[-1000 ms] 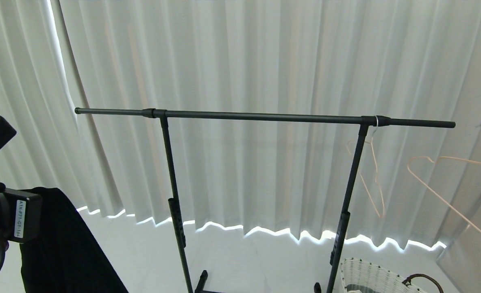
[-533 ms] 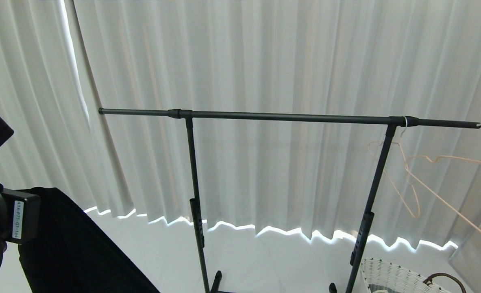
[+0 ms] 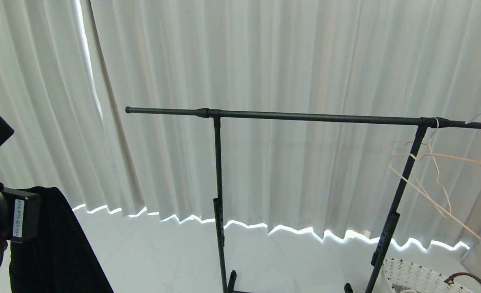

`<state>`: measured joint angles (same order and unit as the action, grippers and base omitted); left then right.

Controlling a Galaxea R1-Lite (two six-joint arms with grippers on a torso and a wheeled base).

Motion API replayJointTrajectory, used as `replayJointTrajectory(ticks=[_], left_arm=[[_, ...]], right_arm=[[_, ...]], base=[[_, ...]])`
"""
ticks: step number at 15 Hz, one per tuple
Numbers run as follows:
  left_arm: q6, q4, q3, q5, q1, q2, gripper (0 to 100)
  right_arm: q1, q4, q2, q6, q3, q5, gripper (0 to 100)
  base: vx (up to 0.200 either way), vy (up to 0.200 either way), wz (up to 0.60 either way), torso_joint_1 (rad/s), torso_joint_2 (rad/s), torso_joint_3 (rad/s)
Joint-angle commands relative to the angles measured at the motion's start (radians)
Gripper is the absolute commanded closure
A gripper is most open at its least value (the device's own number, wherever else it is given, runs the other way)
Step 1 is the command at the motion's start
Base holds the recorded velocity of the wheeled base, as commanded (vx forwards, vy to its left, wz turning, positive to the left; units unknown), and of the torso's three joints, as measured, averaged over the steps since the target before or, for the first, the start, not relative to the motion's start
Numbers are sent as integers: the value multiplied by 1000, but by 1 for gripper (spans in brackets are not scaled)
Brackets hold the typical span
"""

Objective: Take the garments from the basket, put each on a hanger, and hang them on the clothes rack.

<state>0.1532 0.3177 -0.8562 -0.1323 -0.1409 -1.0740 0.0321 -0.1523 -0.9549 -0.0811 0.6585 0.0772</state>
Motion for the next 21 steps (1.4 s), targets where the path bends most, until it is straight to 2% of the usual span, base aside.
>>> replayJointTrajectory(ticks=[1,2,5,8,9,11,13,15,16,19,21], left_arm=[[0,0,0,0,-13,-1,100],[0,0,0,0,-25,-1,100],[-1,-2,-1,-1,-132,-4,100],[-15,-17,-52,-33,-232,-86,100],[-46,-17,-93,-64,-246,-141,100],[-181,-17,-208,-164,-263,-291,100],[-314,-17,-331,-285,-313,-425,100],[-360,-17,-379,-334,-355,-498,100],[-365,-17,-389,-339,-370,-514,100],[-376,-17,-405,-340,-387,-540,100],[-420,-17,-415,-391,-391,-564,100]], right_arm=[[29,0,-5,0,-2,-4,100],[63,0,-7,0,-2,-10,100],[195,0,-13,3,-13,-91,100],[302,5,-18,14,-66,-145,100],[341,5,-16,23,-80,-166,100],[456,31,-16,63,-94,-180,100],[588,85,-31,153,-89,-180,100],[736,174,-94,256,-69,-175,100],[790,215,-131,279,-66,-175,100],[867,336,-254,299,-28,-174,100],[904,364,-320,322,27,-174,100]], base=[[0,0,0,0,0,0],[0,0,0,0,0,0],[0,0,0,0,0,0],[0,0,0,0,0,0],[0,0,0,0,0,0],[0,0,0,0,0,0],[0,0,0,0,0,0],[0,0,0,0,0,0],[0,0,0,0,0,0],[0,0,0,0,0,0],[0,0,0,0,0,0]])
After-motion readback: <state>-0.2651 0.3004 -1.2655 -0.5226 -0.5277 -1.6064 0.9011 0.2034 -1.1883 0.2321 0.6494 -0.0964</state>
